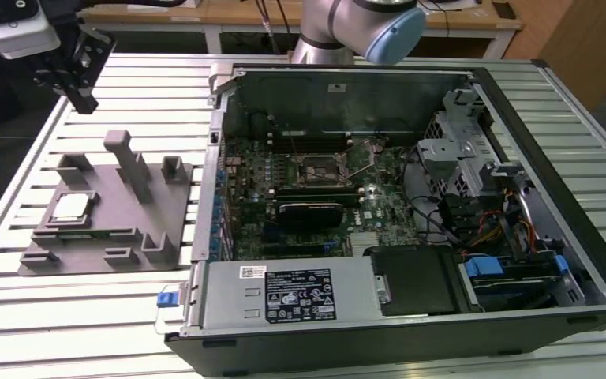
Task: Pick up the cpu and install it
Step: 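Reach for the cpu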
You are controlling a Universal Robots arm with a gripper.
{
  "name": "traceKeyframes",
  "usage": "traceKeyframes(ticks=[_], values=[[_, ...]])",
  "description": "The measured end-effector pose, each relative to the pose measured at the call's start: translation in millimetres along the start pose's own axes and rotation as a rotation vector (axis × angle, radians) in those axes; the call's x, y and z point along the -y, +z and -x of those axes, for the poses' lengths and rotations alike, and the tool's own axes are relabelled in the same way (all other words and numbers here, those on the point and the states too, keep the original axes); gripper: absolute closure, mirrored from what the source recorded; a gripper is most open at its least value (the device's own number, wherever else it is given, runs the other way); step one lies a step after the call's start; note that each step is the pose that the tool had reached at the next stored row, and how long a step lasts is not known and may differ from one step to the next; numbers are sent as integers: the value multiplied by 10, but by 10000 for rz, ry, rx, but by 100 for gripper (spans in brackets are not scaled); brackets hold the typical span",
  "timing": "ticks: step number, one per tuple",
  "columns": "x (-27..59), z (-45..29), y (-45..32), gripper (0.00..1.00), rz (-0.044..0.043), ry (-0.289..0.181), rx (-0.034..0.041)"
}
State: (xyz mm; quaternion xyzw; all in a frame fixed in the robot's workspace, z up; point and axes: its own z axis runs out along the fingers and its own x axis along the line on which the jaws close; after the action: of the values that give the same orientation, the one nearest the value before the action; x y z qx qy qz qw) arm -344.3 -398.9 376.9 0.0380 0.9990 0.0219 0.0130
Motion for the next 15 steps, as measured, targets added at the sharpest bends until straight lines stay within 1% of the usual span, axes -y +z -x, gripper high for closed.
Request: traceKeyframes(ticks=[8, 15], values=[[13, -115, 102, 89, 0, -1, 0], [27, -242, 201, 89, 1, 0, 1]])
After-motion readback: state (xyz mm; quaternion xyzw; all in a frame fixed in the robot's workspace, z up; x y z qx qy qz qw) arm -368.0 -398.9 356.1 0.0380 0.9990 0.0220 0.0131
